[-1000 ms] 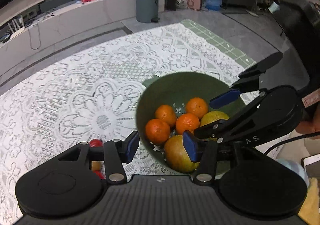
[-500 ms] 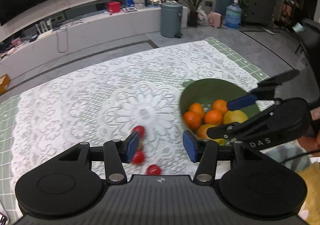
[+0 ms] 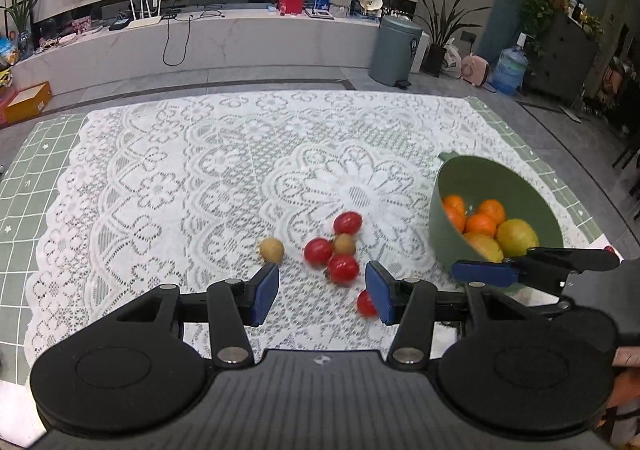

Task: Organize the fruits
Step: 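Withdraw both tools from the colander toward the tomatoes, then grasp a red tomato with the right tool while the left tool grasps a brown kiwi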

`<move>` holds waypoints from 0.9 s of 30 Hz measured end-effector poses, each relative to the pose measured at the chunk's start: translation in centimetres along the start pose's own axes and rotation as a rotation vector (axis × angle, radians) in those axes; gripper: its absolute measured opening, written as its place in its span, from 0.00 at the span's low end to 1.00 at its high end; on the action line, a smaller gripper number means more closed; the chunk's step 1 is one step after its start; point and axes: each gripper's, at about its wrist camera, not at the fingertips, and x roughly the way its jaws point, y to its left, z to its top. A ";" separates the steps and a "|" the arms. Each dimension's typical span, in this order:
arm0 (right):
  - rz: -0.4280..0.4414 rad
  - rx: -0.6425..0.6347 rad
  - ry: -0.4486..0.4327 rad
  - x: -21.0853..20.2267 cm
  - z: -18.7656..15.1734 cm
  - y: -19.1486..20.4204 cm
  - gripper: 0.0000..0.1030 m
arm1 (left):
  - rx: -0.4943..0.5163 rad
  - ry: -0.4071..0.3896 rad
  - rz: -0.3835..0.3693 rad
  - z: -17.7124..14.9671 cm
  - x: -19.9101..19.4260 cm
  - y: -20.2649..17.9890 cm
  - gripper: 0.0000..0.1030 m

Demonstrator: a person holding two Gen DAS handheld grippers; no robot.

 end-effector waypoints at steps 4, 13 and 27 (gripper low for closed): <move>-0.039 -0.048 0.005 1.7 -1.0 1.2 0.39 | -0.006 -0.005 0.003 -0.8 1.0 0.4 0.57; -0.067 -0.014 0.015 4.6 -1.2 1.2 0.34 | -0.033 -0.017 0.033 -1.4 4.8 2.1 0.52; -0.055 0.014 0.111 7.6 -1.2 0.7 0.26 | 0.026 -0.009 0.051 -1.1 10.6 3.3 0.47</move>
